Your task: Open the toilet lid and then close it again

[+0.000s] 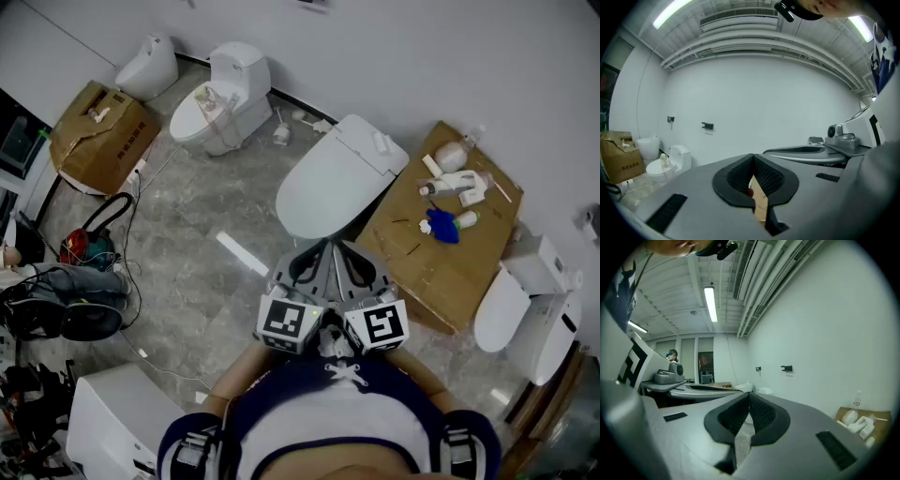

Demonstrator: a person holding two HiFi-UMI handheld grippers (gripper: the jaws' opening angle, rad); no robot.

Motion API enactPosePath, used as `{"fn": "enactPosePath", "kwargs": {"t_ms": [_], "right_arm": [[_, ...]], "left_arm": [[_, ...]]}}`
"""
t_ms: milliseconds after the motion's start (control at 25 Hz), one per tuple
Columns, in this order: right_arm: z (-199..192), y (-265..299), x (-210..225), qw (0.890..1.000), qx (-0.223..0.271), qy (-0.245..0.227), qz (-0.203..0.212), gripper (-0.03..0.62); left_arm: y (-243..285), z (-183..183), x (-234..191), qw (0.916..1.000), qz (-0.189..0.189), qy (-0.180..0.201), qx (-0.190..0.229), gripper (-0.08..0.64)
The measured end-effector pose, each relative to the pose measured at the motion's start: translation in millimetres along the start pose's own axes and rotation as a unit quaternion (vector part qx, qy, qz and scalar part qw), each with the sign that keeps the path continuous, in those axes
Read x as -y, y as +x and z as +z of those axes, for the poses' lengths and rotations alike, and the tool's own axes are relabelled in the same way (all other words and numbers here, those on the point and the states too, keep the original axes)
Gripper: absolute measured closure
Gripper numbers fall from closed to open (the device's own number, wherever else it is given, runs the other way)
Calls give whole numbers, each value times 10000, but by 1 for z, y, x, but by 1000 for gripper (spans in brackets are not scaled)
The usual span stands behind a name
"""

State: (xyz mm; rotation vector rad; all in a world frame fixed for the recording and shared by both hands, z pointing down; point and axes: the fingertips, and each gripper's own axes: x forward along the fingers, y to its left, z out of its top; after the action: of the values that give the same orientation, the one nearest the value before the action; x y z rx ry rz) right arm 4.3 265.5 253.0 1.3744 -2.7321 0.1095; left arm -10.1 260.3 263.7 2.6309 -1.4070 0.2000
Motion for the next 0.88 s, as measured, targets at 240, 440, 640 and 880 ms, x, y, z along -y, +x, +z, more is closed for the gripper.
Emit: {"fn": "enactPosePath", "kwargs": {"t_ms": [240, 440, 640, 880], "right_arm": [[-4, -4, 0, 9998, -71, 158, -30, 584], [-11, -2, 0, 9995, -148, 295, -5, 584], [-18, 8, -7, 9984, -324, 466, 85, 584], [-24, 34, -22, 9963, -505, 641, 275, 584]], "left_arm": [[-1, -3, 3, 9999, -40, -86, -68, 558], [0, -10, 2, 9998, -7, -128, -155, 560], [-4, -18, -10, 9995, 71, -240, -203, 558], [-10, -30, -38, 9979, 185, -506, -354, 558]]}}
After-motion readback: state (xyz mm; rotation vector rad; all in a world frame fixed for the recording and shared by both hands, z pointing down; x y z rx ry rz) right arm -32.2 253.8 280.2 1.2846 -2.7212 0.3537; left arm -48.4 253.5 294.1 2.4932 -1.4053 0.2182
